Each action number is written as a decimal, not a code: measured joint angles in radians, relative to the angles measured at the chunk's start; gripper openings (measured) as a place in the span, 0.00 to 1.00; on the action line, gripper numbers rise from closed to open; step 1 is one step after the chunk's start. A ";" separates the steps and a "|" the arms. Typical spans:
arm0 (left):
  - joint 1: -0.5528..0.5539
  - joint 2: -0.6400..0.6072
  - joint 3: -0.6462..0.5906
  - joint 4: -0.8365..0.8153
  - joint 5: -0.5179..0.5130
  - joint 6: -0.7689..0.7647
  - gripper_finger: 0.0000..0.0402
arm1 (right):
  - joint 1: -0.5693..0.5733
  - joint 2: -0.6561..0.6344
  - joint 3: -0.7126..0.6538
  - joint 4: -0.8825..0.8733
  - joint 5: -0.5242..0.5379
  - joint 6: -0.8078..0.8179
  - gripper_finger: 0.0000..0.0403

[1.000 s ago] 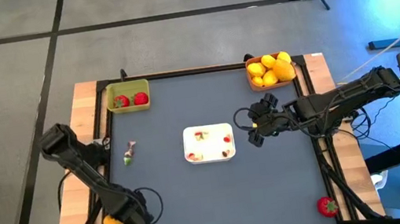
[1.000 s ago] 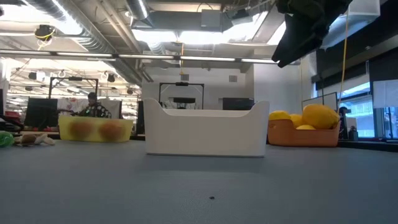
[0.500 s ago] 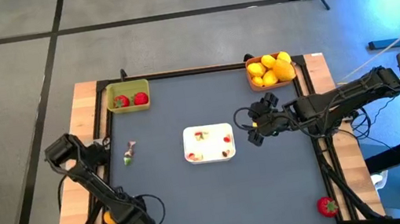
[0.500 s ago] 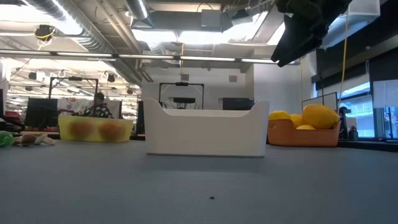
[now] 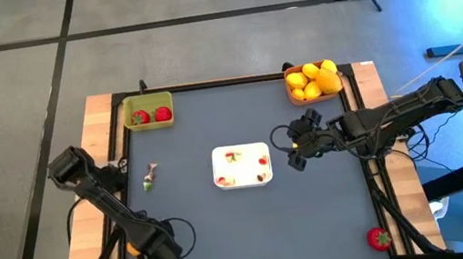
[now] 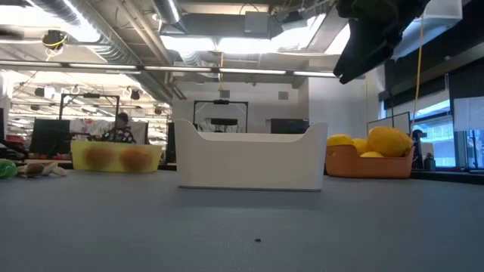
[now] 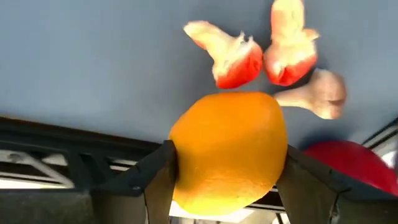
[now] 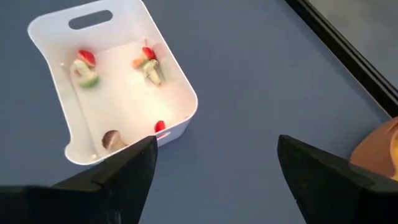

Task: Sort produce into baskets
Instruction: Put the yellow lemon into the orange bin, then put the brown mushroom into the white bin

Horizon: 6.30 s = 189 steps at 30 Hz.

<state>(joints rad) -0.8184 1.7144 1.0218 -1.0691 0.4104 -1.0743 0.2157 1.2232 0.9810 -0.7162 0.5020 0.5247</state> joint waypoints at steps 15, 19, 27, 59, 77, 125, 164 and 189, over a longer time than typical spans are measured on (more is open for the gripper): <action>0.069 -0.406 0.000 -0.047 -0.465 -0.151 0.56 | 0.000 0.000 0.000 0.012 -0.006 -0.032 0.82; 0.113 -0.496 0.000 -0.034 -0.612 -0.137 0.57 | 0.000 0.000 0.000 0.012 -0.006 -0.034 0.82; 0.213 -0.587 0.000 0.105 -0.802 0.085 0.57 | 0.000 0.000 0.000 0.022 -0.006 -0.035 0.82; 0.495 -0.389 0.000 1.086 -0.916 0.722 0.59 | 0.000 0.223 -0.001 0.957 -0.425 -0.485 0.82; 0.509 -0.311 0.002 1.201 -0.881 0.732 0.59 | -0.001 0.231 -0.002 1.038 -0.433 -0.517 0.60; 0.513 -0.415 0.000 0.683 -0.894 0.609 0.82 | -0.534 -0.087 0.000 -0.138 0.050 -0.146 0.57; 0.513 -0.415 0.000 0.683 -0.893 0.636 0.82 | -0.989 0.214 -0.001 -0.037 -0.102 -0.181 0.81; 0.512 -0.415 0.000 0.677 -0.893 0.636 0.82 | -0.845 -0.030 0.000 -0.087 -0.268 -0.189 0.79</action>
<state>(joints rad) -0.3061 1.2999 1.0222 -0.3926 -0.4824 -0.4381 -0.6294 1.1928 0.9806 -0.8037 0.2339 0.3355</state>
